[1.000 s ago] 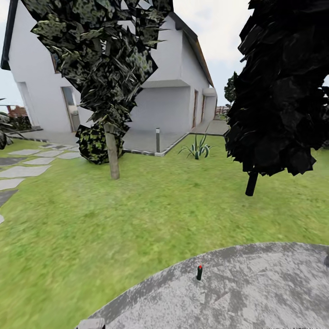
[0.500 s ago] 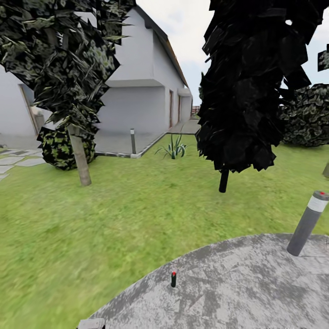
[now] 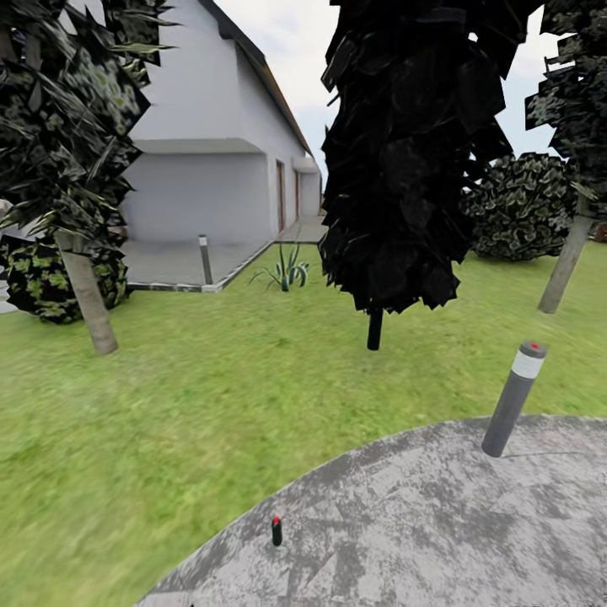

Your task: In the garden, pick up the pesticide atomizer on the floor and spray pesticide onto both trees until each tree trunk is fully covered.

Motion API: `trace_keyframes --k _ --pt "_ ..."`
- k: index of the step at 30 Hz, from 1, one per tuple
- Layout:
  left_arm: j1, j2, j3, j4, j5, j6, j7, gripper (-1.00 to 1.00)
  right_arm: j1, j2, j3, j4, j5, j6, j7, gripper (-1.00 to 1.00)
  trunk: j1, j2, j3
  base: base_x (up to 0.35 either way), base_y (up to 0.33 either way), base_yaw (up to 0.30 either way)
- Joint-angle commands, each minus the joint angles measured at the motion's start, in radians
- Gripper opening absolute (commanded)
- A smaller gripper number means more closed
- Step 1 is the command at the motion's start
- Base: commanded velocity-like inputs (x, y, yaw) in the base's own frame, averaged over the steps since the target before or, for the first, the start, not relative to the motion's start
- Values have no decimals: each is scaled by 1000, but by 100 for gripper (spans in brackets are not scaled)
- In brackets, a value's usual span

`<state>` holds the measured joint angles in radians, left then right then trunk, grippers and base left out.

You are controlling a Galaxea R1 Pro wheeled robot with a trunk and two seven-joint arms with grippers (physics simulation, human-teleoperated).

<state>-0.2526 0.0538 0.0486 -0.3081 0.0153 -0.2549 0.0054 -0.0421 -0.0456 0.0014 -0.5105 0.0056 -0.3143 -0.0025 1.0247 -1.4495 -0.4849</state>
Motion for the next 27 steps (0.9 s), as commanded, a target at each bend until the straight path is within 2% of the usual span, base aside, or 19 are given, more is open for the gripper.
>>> trace_keyframes --k 1,15,27 --pt "0 0 2 2 2 -4 1 100 -1 0 0 1 1 -3 0 100 0 0 -2 195 -240 -195" --pt "0 0 4 4 3 -4 1 100 -1 0 0 0 -1 -3 -1 100 0 0 -20 195 -241 -187" --pt "0 1 2 4 3 -7 1 100 -1 0 0 0 1 -5 -1 100 0 0 -23 194 -241 -23"
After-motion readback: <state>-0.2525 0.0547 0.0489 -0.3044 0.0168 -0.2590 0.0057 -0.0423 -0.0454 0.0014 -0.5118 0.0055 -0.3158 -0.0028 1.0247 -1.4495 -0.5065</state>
